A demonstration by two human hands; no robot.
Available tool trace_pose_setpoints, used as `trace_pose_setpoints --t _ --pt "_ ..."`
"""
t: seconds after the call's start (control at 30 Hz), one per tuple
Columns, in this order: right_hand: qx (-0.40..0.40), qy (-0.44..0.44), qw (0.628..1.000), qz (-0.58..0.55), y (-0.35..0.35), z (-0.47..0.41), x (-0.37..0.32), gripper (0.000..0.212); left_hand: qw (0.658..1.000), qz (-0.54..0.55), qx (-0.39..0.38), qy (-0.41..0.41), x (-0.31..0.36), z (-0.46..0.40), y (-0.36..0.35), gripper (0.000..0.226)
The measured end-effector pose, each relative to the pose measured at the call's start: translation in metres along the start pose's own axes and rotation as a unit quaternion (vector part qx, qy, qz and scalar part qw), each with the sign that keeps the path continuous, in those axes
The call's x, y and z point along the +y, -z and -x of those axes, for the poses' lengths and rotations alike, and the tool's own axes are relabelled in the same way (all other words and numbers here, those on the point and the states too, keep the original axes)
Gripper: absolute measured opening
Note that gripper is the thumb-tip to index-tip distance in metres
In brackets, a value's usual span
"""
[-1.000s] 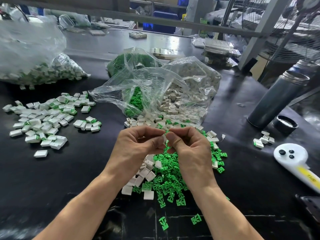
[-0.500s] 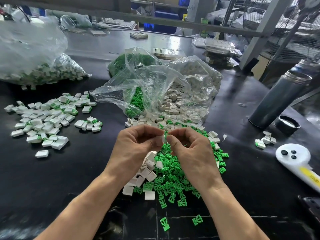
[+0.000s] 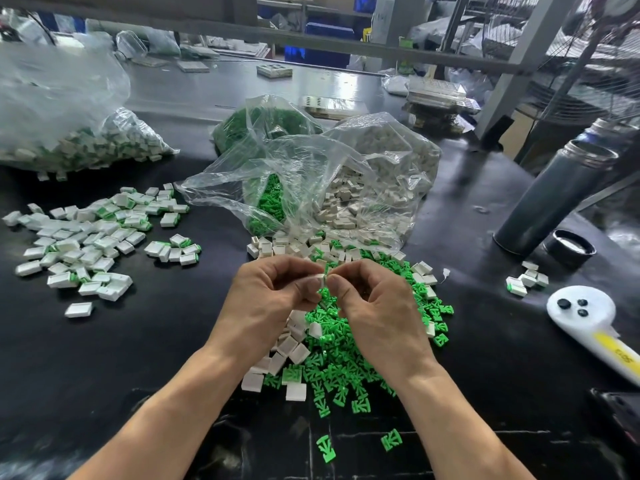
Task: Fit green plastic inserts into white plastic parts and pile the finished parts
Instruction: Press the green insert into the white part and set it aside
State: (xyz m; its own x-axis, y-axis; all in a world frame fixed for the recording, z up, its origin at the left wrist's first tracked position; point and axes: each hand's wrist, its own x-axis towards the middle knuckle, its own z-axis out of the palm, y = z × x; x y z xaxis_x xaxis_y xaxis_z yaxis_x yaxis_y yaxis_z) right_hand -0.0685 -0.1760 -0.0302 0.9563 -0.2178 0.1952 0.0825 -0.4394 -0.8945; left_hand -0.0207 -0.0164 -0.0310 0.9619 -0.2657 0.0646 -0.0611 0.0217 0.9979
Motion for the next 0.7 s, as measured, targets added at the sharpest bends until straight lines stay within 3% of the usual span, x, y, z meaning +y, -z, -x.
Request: trace_pose_setpoints --t 0.13,0.33,0.7 --pt "0.018 0.013 1.0 -0.014 -0.007 0.001 -0.002 0.006 1.0 -0.027 0.003 -0.01 0.002 0.001 0.002 0.008" --pt "0.019 0.038 0.999 0.008 -0.005 0.002 -0.006 0.007 0.997 -0.059 0.012 -0.052 0.006 0.001 0.005 0.03" --pt "0.008 0.045 0.996 0.079 -0.003 0.004 -0.005 0.006 0.981 -0.16 -0.05 -0.098 0.007 -0.003 0.012 0.038"
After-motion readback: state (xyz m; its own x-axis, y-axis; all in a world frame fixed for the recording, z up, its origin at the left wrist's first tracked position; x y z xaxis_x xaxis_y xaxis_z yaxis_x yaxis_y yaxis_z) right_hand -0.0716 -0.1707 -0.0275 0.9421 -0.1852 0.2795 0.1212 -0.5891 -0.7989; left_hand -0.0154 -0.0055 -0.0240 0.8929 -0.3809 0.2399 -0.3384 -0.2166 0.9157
